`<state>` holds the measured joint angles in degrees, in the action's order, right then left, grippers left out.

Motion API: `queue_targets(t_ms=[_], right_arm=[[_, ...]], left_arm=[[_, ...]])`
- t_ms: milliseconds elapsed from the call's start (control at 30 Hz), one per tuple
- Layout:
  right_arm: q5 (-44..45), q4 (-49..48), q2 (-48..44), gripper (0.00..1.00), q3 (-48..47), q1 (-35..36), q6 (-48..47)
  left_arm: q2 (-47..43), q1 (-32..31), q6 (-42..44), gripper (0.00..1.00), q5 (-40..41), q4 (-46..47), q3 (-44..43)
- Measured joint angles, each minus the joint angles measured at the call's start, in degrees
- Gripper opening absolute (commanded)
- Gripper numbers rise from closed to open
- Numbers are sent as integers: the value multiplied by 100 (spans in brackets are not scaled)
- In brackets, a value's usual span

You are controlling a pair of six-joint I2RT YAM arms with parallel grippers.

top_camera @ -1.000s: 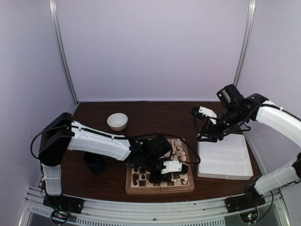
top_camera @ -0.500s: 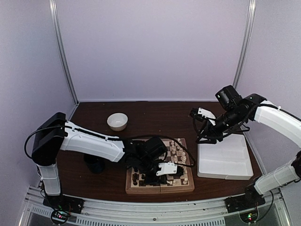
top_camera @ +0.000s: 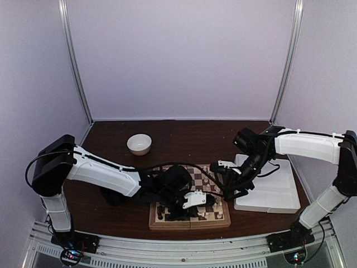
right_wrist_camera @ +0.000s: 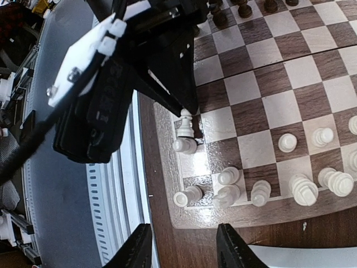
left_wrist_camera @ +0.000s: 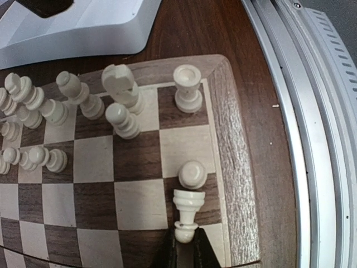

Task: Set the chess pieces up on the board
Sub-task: Pass from the left arm to the right

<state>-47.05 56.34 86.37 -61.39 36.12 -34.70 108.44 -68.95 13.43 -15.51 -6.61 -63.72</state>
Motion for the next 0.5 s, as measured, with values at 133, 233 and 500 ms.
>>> queue_targets(t_ms=[133,233,500], right_arm=[[-90,4,111,43,-46,39,13],[-101,-11,96,43,-63,39,17],[-146,28,48,43,-146,-15,57]], left_arm=[[-380,0,-146,0,68,90,260],[-675,0,-229,0,114,146,341],[-828,0,-498,0,168,350,452]])
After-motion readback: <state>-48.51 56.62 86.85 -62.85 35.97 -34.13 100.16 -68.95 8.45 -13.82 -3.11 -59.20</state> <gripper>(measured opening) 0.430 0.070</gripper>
